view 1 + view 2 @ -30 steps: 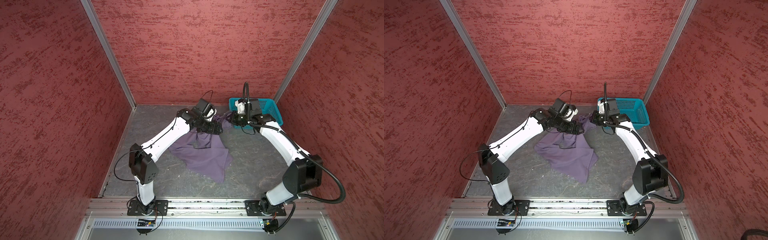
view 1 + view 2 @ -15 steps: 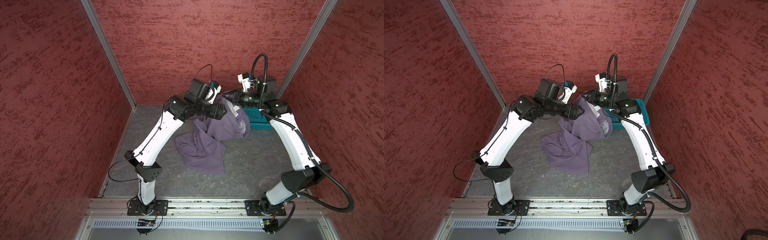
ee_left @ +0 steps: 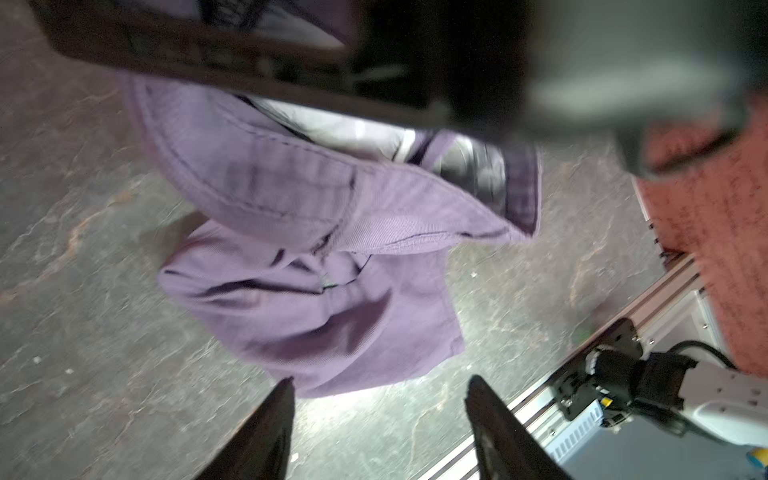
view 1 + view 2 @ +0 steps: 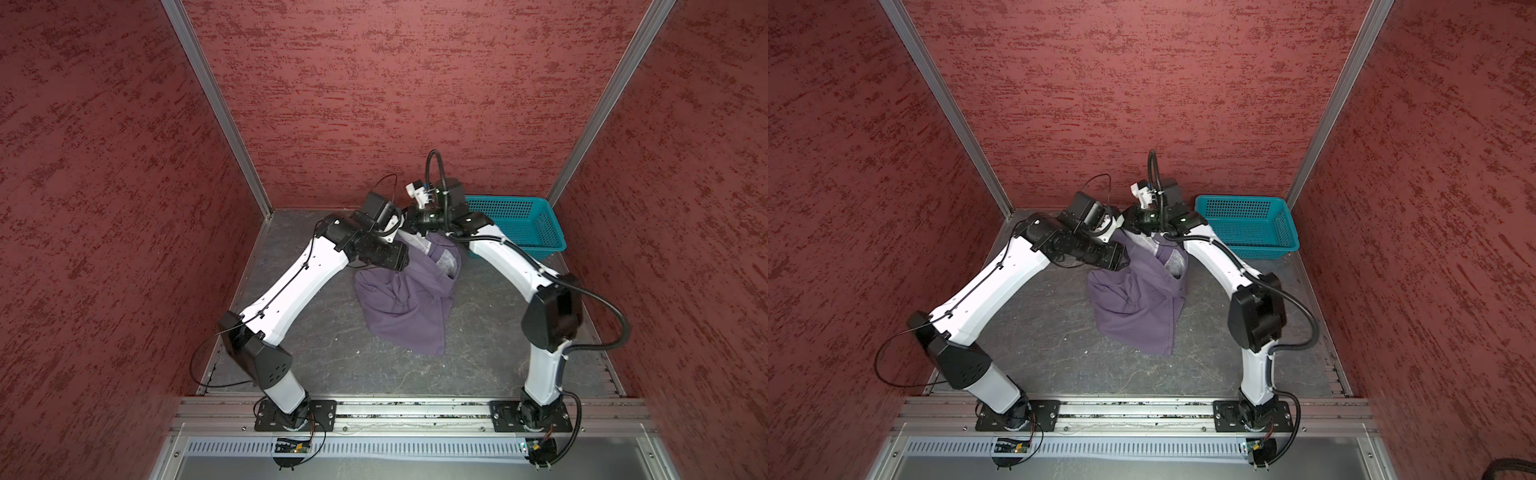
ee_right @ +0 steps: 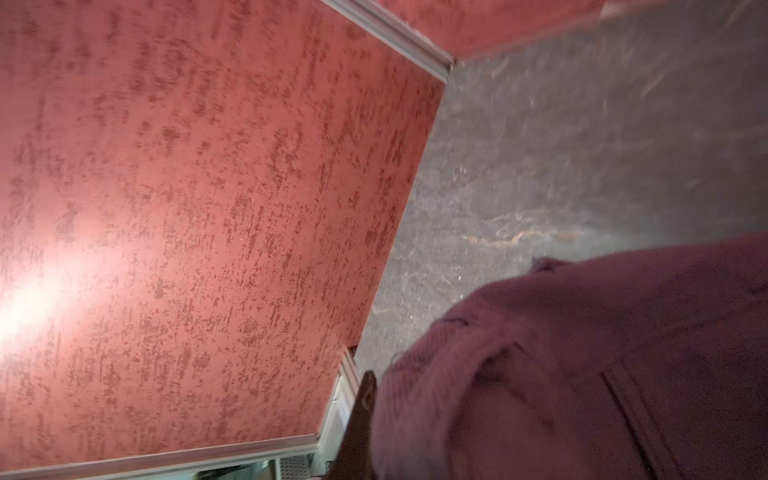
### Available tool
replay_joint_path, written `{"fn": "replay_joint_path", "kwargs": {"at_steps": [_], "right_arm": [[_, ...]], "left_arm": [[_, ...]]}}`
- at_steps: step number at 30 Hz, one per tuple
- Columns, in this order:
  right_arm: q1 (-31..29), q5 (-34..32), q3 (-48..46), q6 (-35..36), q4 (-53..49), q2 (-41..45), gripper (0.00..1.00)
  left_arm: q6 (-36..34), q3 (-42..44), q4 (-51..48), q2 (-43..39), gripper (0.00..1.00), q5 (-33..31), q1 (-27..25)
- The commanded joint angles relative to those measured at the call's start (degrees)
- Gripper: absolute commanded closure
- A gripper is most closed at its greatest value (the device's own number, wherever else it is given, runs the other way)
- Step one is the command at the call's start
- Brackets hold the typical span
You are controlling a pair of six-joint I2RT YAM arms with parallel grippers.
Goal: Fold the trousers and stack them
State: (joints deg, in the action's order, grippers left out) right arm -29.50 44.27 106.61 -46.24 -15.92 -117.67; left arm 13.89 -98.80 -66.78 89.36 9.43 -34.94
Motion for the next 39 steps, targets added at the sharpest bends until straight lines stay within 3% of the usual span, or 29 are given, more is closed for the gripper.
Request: {"fn": "replay_joint_path", "kwargs": {"at_steps": [1, 5, 10, 14, 20, 23, 31, 36, 39], "right_arm": [[-0.9, 4.2, 6.6, -2.5, 0.8, -6.0, 0.70], [0.2, -1.1, 15.6, 6.5, -11.9, -7.3, 0.52], [3.6, -11.5, 13.0, 15.4, -20.0, 0.3, 0.49], [7.8, -19.2, -0.8, 17.7, -17.9, 11.9, 0.49], [17.0, -22.1, -24.2, 15.7, -11.9, 27.5, 0.65], [21.6, -24.5, -33.3, 15.7, -11.4, 33.5, 0.67], [29.6, -27.3, -43.8, 14.6, -8.3, 43.2, 0.67], [31.5, -28.9, -44.5, 15.1, -7.1, 45.3, 0.67], [32.1, -29.2, -45.4, 14.8, -5.7, 46.7, 0.67]], "left_arm": [[4.4, 8.1, 7.0, -6.4, 0.15, 6.3, 0.1], [6.9, 13.3, 10.9, -7.7, 0.06, 9.2, 1.0], [6.8, 13.6, 14.0, -2.2, 0.05, 12.6, -0.1], [5.9, 10.3, 14.2, 4.3, 0.05, 8.5, -0.9], [7.8, 2.5, 14.0, 13.7, 0.10, 4.2, -1.1], [8.8, -1.8, 12.5, 18.3, 0.11, 3.2, -1.2], [11.6, -10.2, 7.4, 27.6, 0.13, -1.6, -2.0], [12.9, -16.4, 1.7, 33.6, 0.23, -5.6, -1.8], [12.6, -20.6, -1.8, 36.5, 0.41, -7.9, -1.8]]}}
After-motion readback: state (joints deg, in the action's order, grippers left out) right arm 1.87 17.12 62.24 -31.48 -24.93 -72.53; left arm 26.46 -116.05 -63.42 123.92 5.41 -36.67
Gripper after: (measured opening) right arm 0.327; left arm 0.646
